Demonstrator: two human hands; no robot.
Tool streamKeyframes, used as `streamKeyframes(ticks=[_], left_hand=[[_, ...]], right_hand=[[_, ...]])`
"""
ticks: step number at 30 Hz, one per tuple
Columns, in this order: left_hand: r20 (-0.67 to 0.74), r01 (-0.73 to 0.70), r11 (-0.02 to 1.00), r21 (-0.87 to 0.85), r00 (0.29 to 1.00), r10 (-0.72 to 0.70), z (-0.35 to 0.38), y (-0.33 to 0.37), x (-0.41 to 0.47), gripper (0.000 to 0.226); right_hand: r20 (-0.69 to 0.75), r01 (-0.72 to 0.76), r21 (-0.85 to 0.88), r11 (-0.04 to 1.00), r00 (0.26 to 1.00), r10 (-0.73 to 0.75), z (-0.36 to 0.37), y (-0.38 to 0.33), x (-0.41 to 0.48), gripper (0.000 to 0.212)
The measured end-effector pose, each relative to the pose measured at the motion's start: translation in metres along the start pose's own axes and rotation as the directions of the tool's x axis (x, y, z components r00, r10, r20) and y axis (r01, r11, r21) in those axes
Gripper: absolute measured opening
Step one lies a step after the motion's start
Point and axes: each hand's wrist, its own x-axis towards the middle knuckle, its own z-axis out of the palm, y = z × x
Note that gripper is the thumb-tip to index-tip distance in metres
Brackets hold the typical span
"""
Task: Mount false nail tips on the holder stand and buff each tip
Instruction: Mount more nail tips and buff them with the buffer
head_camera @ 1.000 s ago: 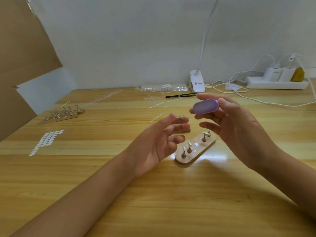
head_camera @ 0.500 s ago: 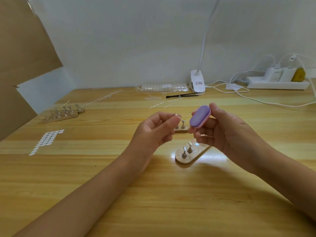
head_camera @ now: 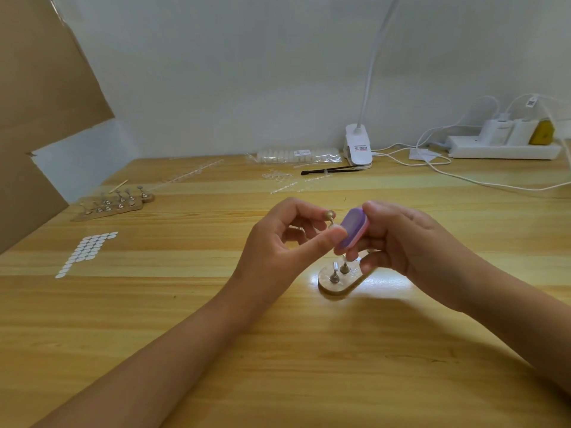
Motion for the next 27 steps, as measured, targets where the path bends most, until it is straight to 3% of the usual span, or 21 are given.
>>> streamKeyframes(ticks=[5,8,12,16,25,27], left_hand=[[0.011,-0.032,0.999,-0.001,0.999,0.032,0.0005,-0.0004,-0.0001,0.019],[0.019,-0.051,0.999,-0.001,0.999,0.051,0.0016,-0.0001,-0.0002,0.016],[0.005,-0.052,0.998,-0.017,0.999,0.052,0.0012,-0.0010,0.0009,0.018],[0.012,-0.062,0.998,-0.015,0.998,0.062,0.0006,-0.0018,0.0008,0.018],[-0.010,-0.071,0.997,0.015,0.997,0.071,0.0008,-0.0022,0.0010,0.019],[-0.010,-0.075,0.997,0.026,0.997,0.075,-0.0001,-0.0018,0.0013,0.020]], right_hand=[[-0.044,0.026,0.061,0.998,0.999,-0.024,0.0008,-0.0005,0.0004,0.035],[0.023,-0.028,0.021,0.999,0.999,0.027,0.0025,0.0003,0.0000,0.036],[-0.039,-0.012,0.142,0.990,0.999,0.018,0.0017,0.0000,0.0010,0.036],[0.035,-0.071,0.119,0.990,0.997,0.067,0.0018,-0.0015,0.0002,0.036],[-0.076,0.014,0.159,0.987,0.997,-0.002,0.0019,-0.0016,-0.0009,0.032],[-0.038,-0.017,0.133,0.991,0.999,0.022,0.0031,-0.0023,-0.0015,0.032]])
